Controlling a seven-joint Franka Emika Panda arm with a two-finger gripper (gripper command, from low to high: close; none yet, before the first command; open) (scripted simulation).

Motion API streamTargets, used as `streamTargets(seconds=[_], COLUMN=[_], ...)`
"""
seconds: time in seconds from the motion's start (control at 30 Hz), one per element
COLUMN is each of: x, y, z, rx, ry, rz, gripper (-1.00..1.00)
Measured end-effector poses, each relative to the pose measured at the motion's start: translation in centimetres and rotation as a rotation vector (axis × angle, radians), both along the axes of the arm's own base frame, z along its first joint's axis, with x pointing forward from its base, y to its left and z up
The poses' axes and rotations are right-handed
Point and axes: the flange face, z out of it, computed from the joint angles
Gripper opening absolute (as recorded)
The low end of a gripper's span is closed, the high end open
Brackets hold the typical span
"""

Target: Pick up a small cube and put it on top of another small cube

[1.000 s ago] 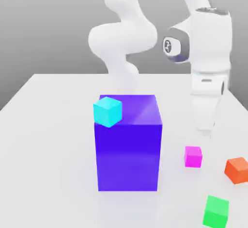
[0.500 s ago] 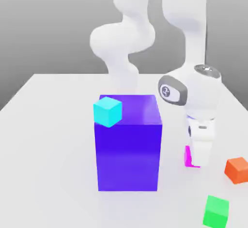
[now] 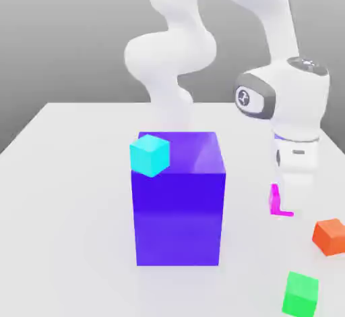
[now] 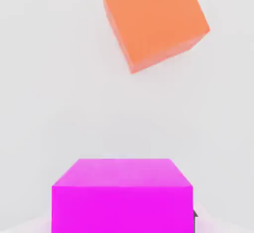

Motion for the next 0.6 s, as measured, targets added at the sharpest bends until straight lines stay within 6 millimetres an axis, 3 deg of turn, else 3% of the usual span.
streamTargets(seconds=[0.3,0.37,0.47,0.5,0.6], x=[11.6,13.1,13.5,13.5,13.5], y=[-0.3,-0.5,-0.6,-0.7,-0.7], z=[3.1,2.1,-1.9,-2.6,-2.6], rx=[0.001,0.001,0.000,0.000,0.000], ry=[0.000,0.000,0.000,0.000,0.000], rz=[-0.206,-0.232,-0.239,-0.240,-0.240], gripper=[-1.00,-1.00,-1.00,1.00,1.00])
